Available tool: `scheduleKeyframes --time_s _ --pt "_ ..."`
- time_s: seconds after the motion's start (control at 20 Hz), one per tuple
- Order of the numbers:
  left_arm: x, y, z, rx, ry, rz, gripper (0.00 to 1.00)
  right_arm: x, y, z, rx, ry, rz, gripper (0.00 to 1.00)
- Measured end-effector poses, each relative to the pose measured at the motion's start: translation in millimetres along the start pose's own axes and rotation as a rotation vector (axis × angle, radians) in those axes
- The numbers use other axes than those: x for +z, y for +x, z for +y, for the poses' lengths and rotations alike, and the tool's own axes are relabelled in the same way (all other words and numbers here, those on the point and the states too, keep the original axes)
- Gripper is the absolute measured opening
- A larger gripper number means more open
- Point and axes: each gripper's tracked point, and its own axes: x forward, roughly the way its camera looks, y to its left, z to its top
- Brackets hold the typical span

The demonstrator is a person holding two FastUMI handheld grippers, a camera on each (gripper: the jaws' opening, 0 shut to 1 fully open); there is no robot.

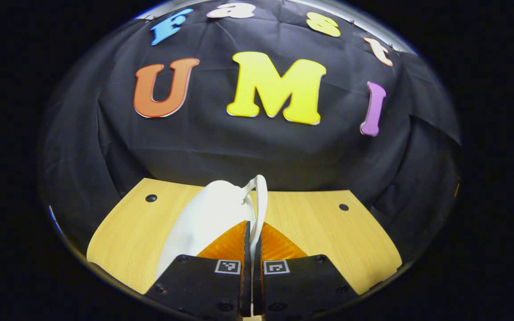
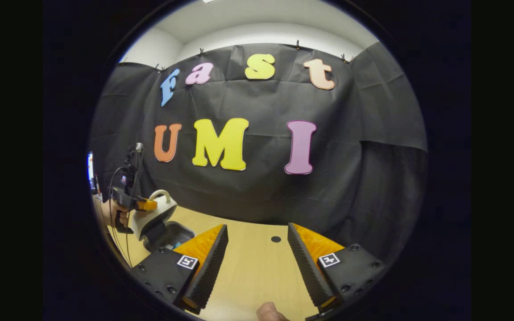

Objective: First open the suitcase, pack the skin care products into it, and then close the suitcase.

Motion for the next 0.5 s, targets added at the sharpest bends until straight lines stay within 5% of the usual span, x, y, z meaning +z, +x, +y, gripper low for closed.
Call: scheduleKeyframes --time_s 0.3,0.5 --pt "-64.3 35.3 -63.0 0.053 0.351 0.146 0.05 -27.5 -1.2 -31.4 -0.012 -0.004 0.071 0.79" --pt "-104.6 56.6 -71.4 0.093 0.491 0.253 0.05 -39.3 0.8 -45.6 -0.036 0.024 0.101 0.8"
